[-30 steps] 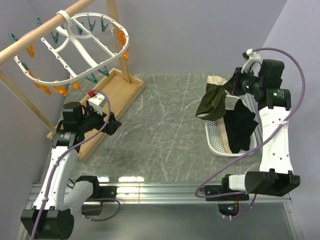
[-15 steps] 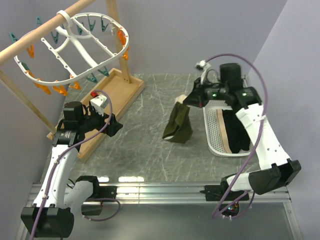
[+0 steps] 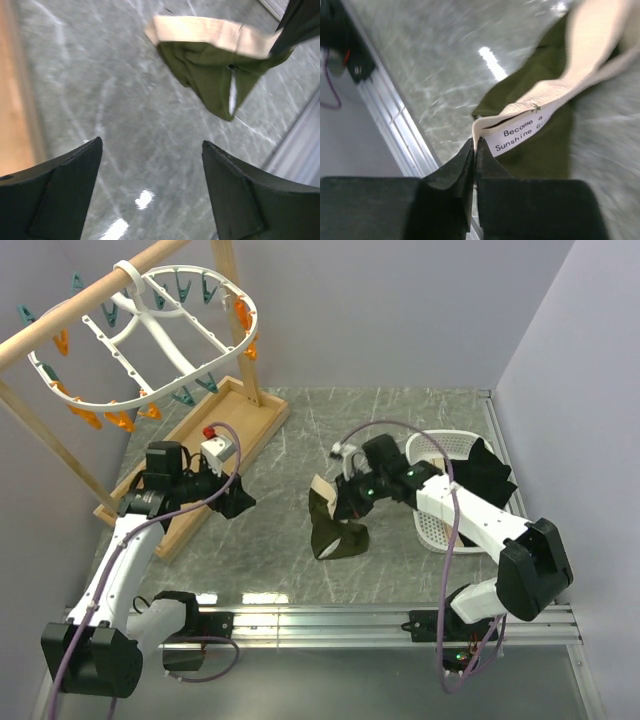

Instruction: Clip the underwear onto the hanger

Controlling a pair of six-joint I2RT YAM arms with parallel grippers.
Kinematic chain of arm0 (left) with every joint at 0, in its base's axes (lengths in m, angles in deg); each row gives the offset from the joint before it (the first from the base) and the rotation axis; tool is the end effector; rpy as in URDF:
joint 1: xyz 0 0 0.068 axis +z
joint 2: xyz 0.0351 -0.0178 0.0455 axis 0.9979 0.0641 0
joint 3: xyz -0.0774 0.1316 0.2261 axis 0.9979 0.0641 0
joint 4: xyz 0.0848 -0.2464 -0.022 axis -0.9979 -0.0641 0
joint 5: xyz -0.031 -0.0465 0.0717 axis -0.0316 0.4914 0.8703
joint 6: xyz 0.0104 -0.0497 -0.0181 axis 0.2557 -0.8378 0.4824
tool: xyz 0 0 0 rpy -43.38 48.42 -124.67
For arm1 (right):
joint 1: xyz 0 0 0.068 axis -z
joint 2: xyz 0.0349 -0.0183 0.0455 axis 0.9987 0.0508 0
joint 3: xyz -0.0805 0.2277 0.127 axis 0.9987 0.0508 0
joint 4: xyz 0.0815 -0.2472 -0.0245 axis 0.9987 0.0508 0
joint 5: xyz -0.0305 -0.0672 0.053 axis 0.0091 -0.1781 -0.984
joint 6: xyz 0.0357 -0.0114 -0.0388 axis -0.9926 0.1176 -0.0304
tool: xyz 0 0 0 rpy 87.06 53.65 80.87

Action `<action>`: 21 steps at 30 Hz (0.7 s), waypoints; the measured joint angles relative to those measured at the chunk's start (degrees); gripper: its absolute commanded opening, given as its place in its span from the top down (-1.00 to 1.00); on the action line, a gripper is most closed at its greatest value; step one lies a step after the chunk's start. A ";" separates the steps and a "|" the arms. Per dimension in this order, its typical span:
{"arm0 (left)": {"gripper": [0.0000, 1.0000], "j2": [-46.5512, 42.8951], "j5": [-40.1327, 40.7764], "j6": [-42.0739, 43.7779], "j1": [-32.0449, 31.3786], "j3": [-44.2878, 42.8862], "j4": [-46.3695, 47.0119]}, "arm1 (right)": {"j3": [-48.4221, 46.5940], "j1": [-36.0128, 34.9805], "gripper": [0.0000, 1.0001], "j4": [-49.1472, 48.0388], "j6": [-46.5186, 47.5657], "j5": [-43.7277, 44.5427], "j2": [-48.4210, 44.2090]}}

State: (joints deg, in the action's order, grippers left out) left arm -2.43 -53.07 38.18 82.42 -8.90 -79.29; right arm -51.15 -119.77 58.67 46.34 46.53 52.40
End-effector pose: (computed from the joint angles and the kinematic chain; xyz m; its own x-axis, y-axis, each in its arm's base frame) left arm 0.2018 -0.0374 0.2988 -0.4729 0.2054 -0.8568 0.6959 0.6836 -0.2202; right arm 0.2392 0.1770 0.2654 -0.6427 -0.4106 -0.6468 -0.7503 0.5077 0.4233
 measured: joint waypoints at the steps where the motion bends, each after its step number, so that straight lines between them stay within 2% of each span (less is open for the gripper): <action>1: -0.67 0.52 -0.15 -0.04 -0.87 0.26 -0.02 | 1.16 -2.01 0.67 -0.76 0.31 -0.09 -0.02; 2: -0.65 1.18 -0.31 -0.15 -1.90 0.55 0.09 | 2.16 -3.74 0.35 -1.27 0.61 -0.20 -0.02; 4: -0.58 2.82 -0.59 -1.01 -4.13 1.27 0.61 | 3.74 -6.60 -0.05 -1.79 1.44 -0.59 -0.02; 5: -0.57 3.72 -0.55 -1.84 -5.55 1.68 1.11 | 4.20 -7.69 -0.34 -1.77 1.81 -0.96 -0.07; 7: -0.56 5.09 -0.44 -3.52 -8.26 2.69 2.67 | 4.90 -9.05 -0.44 -1.66 2.64 -1.79 -0.46; 10: -0.52 6.47 0.66 -6.86 -13.29 4.26 5.20 | 4.92 -8.72 -0.47 -1.53 3.39 -1.66 -2.14; 11: -0.51 6.93 1.05 -7.69 -14.97 4.63 6.40 | 4.90 -7.91 -0.42 -1.53 3.41 -1.55 -3.06; 16: -0.38 10.99 4.42 -11.45 -21.09 4.81 12.00 | 3.52 3.48 -0.19 -2.08 2.21 -1.07 -6.23; 18: -0.23 13.88 6.91 -13.53 -22.60 4.79 13.92 | 2.01 7.15 -0.12 -1.99 1.88 0.76 -5.16; 21: -0.11 20.06 9.81 -16.76 -23.61 3.72 14.40 | 0.94 7.96 -0.09 -2.10 0.52 2.05 -2.89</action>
State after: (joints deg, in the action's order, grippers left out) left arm 17.64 -43.26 21.42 58.82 -5.18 -64.88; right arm -50.21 -111.82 56.57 46.87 48.58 49.51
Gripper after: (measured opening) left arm 0.586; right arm 0.552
